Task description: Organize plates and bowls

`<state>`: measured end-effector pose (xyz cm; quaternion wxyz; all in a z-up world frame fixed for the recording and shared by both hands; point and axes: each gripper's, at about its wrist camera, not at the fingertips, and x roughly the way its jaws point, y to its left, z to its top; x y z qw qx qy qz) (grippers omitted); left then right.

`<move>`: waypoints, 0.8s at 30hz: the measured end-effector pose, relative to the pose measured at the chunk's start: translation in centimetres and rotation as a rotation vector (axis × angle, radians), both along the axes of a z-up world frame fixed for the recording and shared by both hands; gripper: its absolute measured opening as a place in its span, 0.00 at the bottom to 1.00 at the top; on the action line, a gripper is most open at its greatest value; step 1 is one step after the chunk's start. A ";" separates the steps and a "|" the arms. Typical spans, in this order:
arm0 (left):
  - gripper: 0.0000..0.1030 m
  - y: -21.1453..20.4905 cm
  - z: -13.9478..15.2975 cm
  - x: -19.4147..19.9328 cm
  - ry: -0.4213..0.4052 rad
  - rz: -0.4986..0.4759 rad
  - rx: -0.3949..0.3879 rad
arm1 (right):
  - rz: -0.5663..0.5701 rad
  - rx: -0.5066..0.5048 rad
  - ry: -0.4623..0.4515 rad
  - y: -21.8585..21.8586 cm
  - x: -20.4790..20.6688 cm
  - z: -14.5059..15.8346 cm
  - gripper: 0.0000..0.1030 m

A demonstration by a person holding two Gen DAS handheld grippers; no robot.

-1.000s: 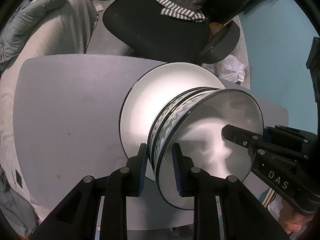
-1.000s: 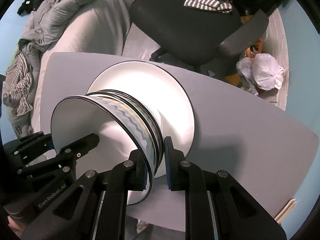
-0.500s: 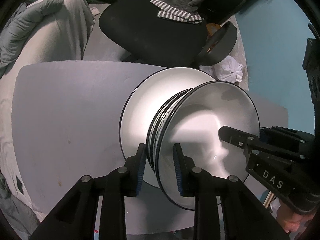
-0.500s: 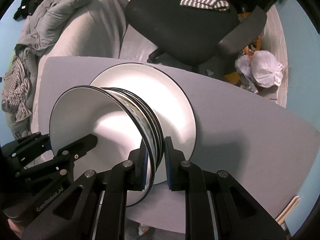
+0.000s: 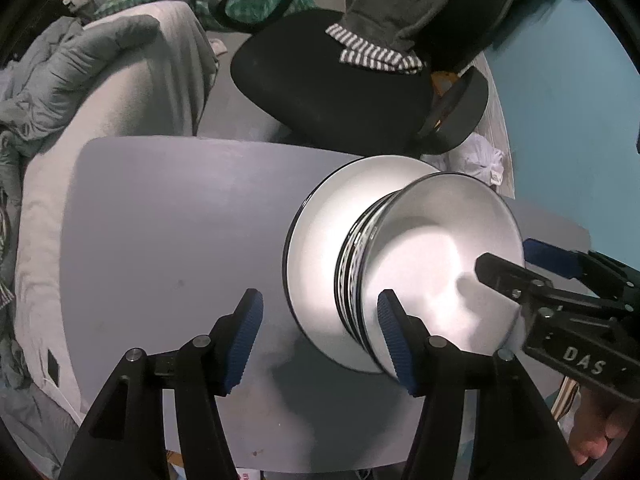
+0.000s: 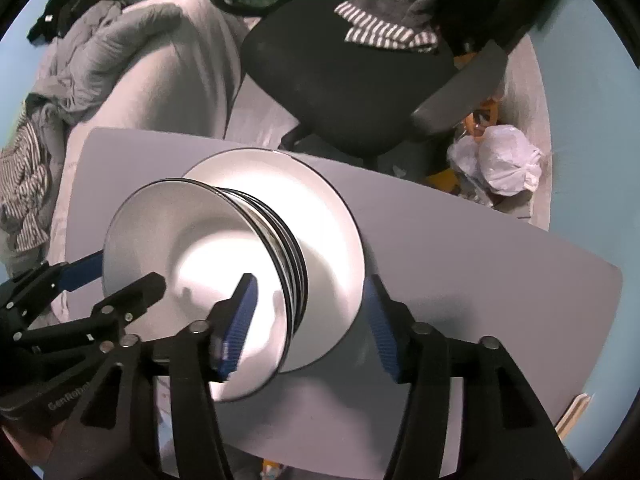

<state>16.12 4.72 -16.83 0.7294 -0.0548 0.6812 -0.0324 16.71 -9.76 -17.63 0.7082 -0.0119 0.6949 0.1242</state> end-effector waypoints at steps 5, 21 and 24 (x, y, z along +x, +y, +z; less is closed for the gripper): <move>0.66 -0.4 3.4 -1.5 -0.094 -0.004 0.035 | -0.042 0.016 -0.089 -1.4 -1.1 3.5 0.65; 0.86 -2.1 15.6 -6.6 -0.352 -0.008 0.068 | -0.085 0.032 -0.382 -5.2 -5.0 15.7 0.71; 0.86 -1.7 17.0 -7.3 -0.375 0.010 0.070 | -0.083 0.036 -0.414 -5.4 -6.0 17.4 0.71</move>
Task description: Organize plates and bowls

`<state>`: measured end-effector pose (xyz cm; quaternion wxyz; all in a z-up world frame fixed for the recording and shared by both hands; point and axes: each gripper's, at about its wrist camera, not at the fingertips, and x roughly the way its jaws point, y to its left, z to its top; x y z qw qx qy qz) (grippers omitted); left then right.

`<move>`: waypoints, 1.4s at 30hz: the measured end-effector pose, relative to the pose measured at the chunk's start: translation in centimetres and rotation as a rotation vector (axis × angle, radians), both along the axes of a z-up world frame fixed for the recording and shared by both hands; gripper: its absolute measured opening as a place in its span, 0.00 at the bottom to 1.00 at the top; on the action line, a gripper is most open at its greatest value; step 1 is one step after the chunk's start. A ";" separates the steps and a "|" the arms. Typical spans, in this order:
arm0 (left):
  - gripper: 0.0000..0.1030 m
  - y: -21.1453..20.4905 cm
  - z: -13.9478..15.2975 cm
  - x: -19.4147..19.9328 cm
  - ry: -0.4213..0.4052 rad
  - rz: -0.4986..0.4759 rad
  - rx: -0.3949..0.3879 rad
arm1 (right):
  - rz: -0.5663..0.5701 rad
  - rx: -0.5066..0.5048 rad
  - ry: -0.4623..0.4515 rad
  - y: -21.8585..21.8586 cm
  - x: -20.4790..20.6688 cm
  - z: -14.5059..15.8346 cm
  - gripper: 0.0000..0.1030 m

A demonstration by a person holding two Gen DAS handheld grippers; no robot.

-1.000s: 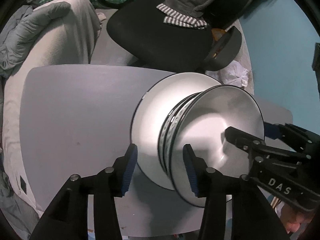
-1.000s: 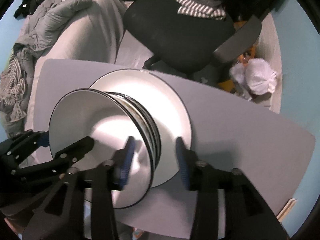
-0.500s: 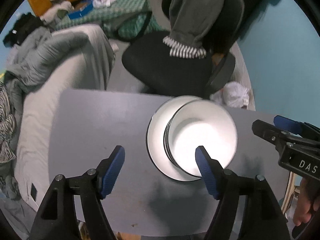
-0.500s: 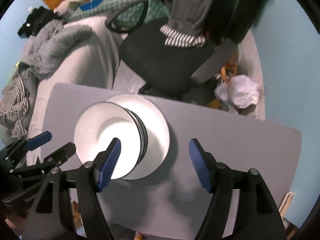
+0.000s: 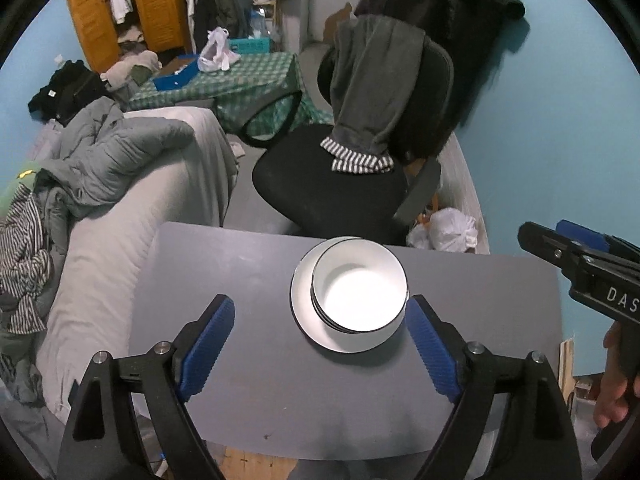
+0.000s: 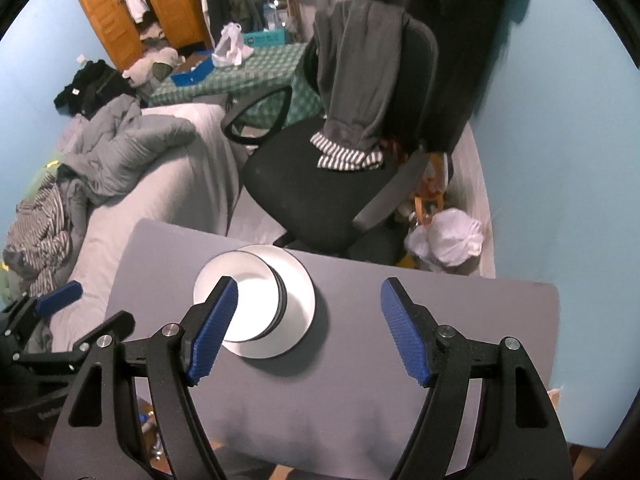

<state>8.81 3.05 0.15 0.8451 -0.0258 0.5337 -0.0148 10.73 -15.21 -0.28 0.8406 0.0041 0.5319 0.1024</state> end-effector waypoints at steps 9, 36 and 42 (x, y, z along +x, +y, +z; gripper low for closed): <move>0.86 1.3 2.2 -2.0 -0.050 0.059 -0.027 | -0.022 -0.005 -0.063 -0.5 -2.5 3.0 0.71; 0.86 1.4 3.8 -4.6 -0.112 0.014 -0.022 | -0.038 0.020 -0.054 0.0 -4.3 4.5 0.71; 0.86 1.4 3.8 -4.5 -0.106 0.013 -0.020 | -0.037 0.024 -0.046 0.3 -4.7 4.3 0.71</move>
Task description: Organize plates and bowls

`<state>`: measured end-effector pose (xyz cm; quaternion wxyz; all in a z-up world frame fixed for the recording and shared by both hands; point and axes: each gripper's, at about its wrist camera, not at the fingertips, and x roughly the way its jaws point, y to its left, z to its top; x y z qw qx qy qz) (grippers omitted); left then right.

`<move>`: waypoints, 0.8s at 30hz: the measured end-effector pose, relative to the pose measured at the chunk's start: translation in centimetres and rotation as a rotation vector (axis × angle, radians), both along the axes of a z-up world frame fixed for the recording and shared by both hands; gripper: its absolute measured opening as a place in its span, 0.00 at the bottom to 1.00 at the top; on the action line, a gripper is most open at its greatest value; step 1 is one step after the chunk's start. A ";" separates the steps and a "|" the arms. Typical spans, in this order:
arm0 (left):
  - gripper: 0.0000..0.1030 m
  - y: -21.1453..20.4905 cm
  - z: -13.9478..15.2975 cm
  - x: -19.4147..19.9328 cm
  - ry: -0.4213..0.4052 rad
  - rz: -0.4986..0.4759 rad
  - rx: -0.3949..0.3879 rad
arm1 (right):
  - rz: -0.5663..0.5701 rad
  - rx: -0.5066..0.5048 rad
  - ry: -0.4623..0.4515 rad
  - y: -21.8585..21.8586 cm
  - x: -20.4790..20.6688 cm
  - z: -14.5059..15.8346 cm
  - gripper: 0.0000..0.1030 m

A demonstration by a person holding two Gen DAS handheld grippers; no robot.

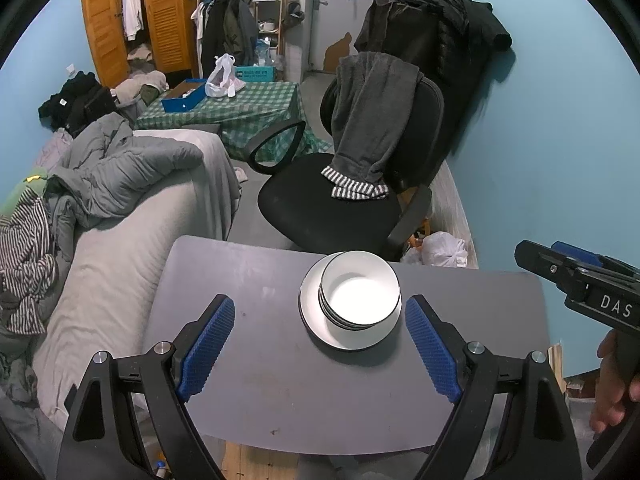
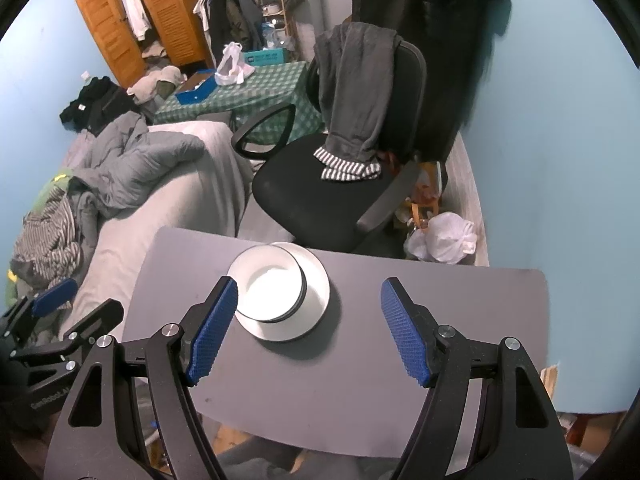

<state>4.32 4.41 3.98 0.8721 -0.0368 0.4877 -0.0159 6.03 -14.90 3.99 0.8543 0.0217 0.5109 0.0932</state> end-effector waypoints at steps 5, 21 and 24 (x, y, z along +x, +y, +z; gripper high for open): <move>0.86 0.0 0.2 0.1 -0.001 0.003 -0.001 | 0.000 0.009 0.000 0.2 -0.3 0.0 0.71; 0.86 -0.5 -0.2 -0.5 -0.005 0.024 0.021 | 0.003 0.014 -0.001 0.3 -0.6 0.2 0.71; 0.86 -0.4 -0.2 -0.6 -0.006 0.026 0.023 | 0.004 0.011 -0.003 0.3 -0.6 0.2 0.71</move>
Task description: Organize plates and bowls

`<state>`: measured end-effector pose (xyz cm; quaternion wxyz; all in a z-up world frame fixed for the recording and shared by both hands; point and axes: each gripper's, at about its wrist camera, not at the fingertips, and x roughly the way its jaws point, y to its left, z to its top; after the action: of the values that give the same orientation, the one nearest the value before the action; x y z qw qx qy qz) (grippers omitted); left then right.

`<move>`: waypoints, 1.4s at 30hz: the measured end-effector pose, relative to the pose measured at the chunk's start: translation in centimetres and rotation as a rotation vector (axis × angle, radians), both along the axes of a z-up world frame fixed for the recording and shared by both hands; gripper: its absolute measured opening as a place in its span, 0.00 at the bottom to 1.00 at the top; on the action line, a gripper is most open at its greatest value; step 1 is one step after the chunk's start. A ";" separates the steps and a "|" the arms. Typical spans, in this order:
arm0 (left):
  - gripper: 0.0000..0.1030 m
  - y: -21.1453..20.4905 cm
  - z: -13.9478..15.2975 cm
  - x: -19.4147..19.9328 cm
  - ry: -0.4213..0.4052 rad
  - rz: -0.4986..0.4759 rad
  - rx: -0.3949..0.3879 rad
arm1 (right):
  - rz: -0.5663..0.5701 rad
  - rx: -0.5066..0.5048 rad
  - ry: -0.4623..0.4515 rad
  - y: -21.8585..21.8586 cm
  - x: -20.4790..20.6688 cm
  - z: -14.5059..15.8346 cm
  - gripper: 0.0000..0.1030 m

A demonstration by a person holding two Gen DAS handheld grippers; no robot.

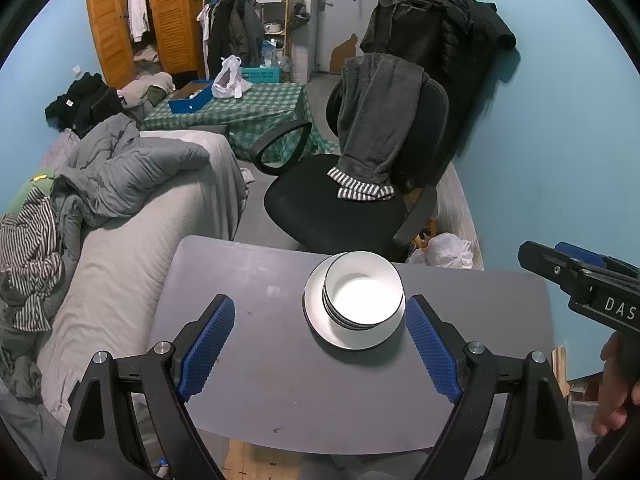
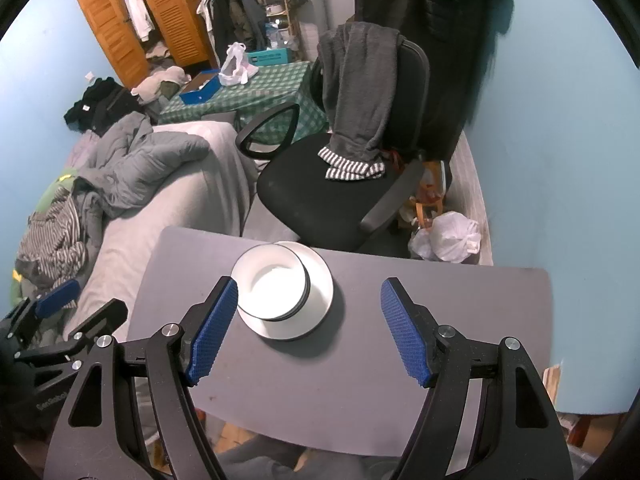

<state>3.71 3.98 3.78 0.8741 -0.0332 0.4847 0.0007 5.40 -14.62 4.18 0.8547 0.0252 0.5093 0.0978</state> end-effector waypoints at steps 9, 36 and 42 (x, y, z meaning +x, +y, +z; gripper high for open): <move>0.86 0.1 0.3 0.0 0.013 0.003 0.003 | -0.002 0.002 0.002 0.1 -0.1 0.0 0.71; 0.86 0.1 -0.1 0.4 0.028 0.002 0.007 | -0.003 0.004 0.004 0.1 0.0 0.0 0.71; 0.86 0.1 -0.2 0.2 0.030 0.000 0.006 | -0.002 0.004 0.003 0.1 0.0 0.0 0.71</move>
<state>3.91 4.08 3.60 0.8668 -0.0304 0.4977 0.0030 5.35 -14.48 4.20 0.8539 0.0278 0.5104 0.0978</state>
